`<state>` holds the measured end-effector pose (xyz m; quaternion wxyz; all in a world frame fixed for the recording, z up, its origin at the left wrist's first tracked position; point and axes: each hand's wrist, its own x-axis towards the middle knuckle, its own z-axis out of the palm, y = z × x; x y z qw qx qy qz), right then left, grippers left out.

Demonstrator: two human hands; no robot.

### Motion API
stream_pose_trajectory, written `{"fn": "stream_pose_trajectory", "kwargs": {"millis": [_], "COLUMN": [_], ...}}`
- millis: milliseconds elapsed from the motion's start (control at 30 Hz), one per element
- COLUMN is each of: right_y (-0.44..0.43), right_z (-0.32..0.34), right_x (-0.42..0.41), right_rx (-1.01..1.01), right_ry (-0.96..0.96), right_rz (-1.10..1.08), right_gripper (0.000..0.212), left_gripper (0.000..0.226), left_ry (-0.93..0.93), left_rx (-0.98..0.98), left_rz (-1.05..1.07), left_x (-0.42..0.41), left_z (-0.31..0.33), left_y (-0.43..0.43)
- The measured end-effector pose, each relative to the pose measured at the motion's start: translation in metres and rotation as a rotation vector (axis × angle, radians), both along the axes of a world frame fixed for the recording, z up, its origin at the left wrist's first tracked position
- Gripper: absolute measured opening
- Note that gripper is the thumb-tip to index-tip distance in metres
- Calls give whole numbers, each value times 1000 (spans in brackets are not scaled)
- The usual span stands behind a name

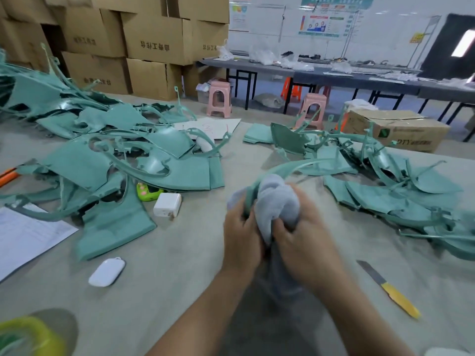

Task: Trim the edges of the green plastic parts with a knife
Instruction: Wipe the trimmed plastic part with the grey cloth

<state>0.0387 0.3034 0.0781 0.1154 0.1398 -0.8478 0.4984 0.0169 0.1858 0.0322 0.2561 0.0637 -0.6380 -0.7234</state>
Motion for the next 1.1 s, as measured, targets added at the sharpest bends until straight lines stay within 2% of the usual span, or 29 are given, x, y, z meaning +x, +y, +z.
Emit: {"fn": "stream_pose_trajectory", "kwargs": {"millis": [67,133,200,233,333,433,533,567,633,700,733,767,800,900,1000,1067,1100], "right_y": [-19,-28,-34,-37,-36,-27,-18,-15,-9,-4,0,3,7,19,21,16,13], "right_z": [-24,-37,-34,-34,-31,-18,-13,-11,-11,-17,-25,-31,-38,-41,-48,-53,-55], "right_x": [1,-2,-10,-14,-32,-55,-67,-65,-51,-32,-25,-20,-18,-14,-8,0,4], "right_rx": [-84,-170,-112,-14,82,-49,-70,-76,-155,-206,-156,-48,60,13,-51,-58,-48], "right_ry": [-92,-90,-79,-82,-76,-130,-171,-153,-103,-102,-95,-66,-28,-96,-112,-53,-8], "right_rz": [41,-35,-225,-235,-283,-387,-495,-495,-357,-143,-63,-37,-45,2,106,95,70], "right_gripper": [25,20,25,26,21,19,24,22,19,24,18,11,14,13,43,67,70], "left_gripper": [23,32,26,26,28,26,21,27,35,34,34,32,29,23,34,54,61], "left_ry": [-47,-82,-82,-87,-94,-32,-4,-9,0,-29,-54,-73,-79,-7,-10,-61,-71], "left_rx": [165,174,179,173,30,-183,-344,-388,-436,-381,-300,-188,-96,-20,73,238,286], "left_rz": [-83,-90,-88,-82,28,76,62,47,34,13,-34,-102,-166,-306,-385,-398,-408], "left_x": [1,3,5,5,6,10,12,13,14,11,9,6,4,2,4,6,6], "left_z": [-4,-5,-4,-4,-5,-6,-8,-8,-9,-8,-7,-6,-5,-5,-8,-7,-7], "left_y": [4,2,0,1,3,10,19,22,22,20,19,19,19,23,25,26,27]}}
